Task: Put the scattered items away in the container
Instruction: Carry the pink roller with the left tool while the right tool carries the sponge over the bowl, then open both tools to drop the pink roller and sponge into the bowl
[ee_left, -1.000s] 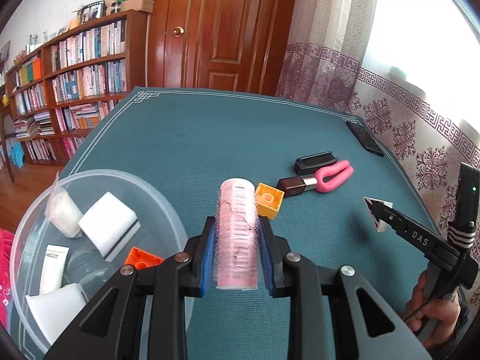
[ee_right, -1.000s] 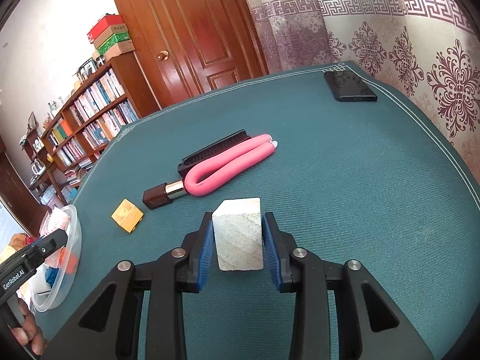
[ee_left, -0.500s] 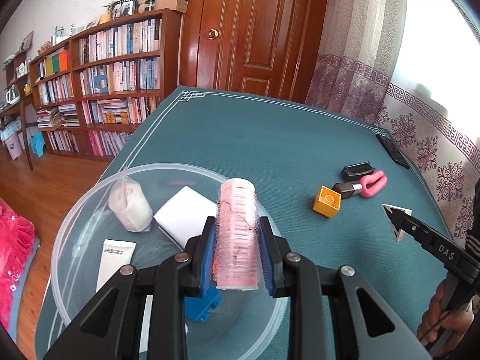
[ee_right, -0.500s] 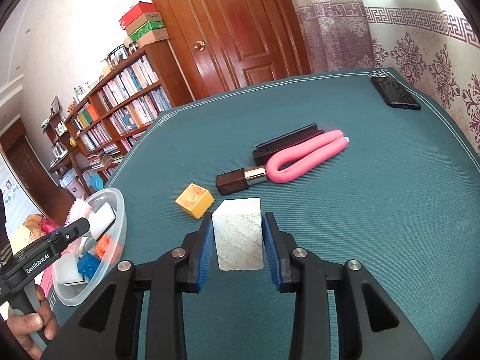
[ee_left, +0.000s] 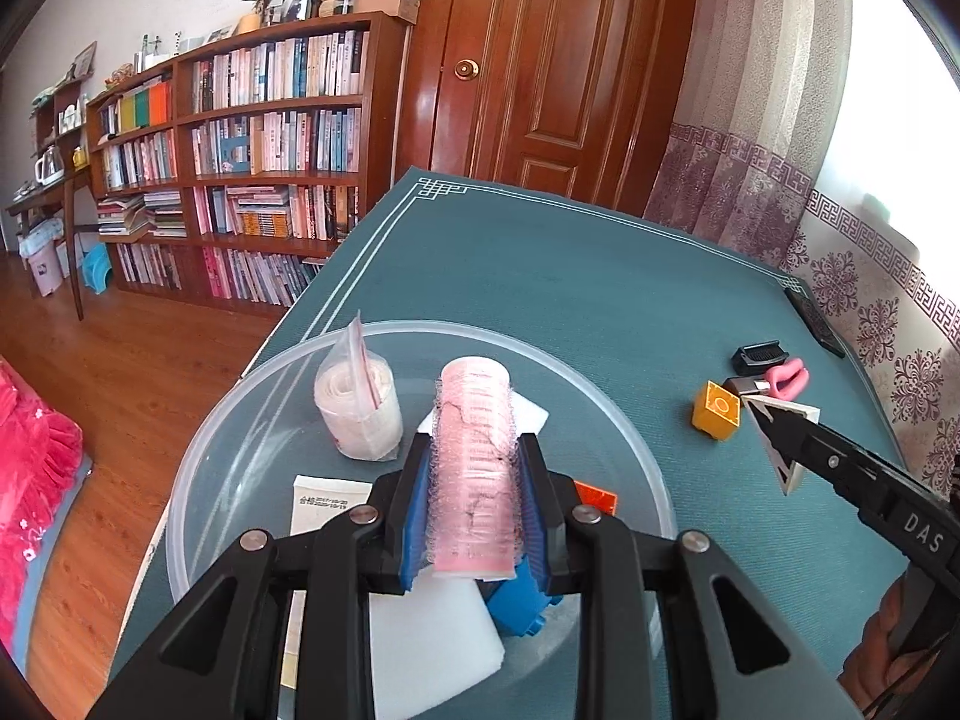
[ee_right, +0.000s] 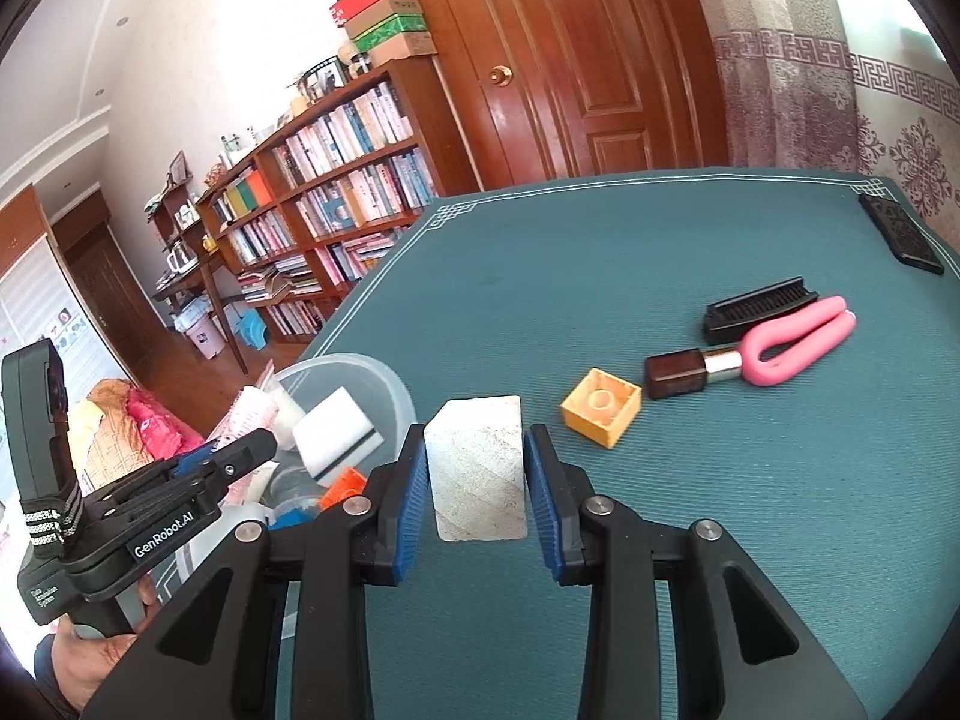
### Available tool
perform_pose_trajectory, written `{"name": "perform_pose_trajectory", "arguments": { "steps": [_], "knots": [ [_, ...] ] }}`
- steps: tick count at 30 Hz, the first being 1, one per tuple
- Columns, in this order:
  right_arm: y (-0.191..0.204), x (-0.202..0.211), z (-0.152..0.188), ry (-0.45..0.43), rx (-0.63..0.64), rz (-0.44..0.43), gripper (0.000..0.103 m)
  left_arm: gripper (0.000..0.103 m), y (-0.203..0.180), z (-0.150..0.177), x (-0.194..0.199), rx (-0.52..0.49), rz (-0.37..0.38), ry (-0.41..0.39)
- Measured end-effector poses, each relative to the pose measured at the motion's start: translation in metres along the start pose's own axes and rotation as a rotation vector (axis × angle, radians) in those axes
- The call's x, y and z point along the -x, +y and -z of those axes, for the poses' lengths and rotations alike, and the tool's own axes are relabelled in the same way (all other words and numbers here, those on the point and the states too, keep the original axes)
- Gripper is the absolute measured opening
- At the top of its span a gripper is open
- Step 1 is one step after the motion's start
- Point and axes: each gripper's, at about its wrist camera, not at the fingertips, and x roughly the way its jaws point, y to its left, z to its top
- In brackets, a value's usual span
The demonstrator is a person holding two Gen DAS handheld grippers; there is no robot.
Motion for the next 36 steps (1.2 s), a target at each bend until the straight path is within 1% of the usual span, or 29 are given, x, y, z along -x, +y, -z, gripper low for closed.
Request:
{"name": "perform_pose_trajectory", "arguments": {
  "steps": [8,15,19,21,22,23,27,28,29,30,36],
  "knots": [
    [0.043,-0.018,0.01,0.039,0.075,-0.046,0.035,0.031,0.02,-0.001,0.001,0.03,-0.011,-0.005],
    [0.069,-0.031,0.015,0.048,0.132,-0.068,0.035,0.031,0.029,-0.005,0.005,0.04,-0.019,-0.021],
    [0.079,-0.043,0.014,0.067,0.143,-0.082,0.035,0.031,0.033,-0.006,0.007,0.05,-0.022,-0.027],
    [0.081,-0.047,0.014,0.082,0.137,-0.094,0.036,0.042,0.035,-0.007,0.005,0.064,-0.016,-0.022],
    [0.081,-0.049,0.014,0.09,0.134,-0.098,0.036,0.057,0.036,-0.007,0.005,0.074,-0.015,-0.022],
    [0.081,-0.05,0.015,0.096,0.132,-0.107,0.036,0.065,0.037,-0.007,0.005,0.082,-0.018,-0.025],
    [0.075,-0.048,0.016,0.1,0.117,-0.124,0.038,0.067,0.037,-0.008,0.008,0.082,-0.025,-0.032],
    [0.072,-0.047,0.016,0.099,0.11,-0.137,0.044,0.068,0.037,-0.007,0.008,0.082,-0.025,-0.033],
    [0.071,-0.046,0.015,0.095,0.105,-0.147,0.053,0.069,0.037,-0.007,0.008,0.081,-0.026,-0.034],
    [0.071,-0.045,0.015,0.088,0.104,-0.15,0.054,0.07,0.037,-0.007,0.008,0.08,-0.027,-0.035],
    [0.067,-0.036,0.02,0.07,0.124,-0.135,0.054,0.076,0.035,-0.008,0.008,0.079,-0.029,-0.037]
  ]
}}
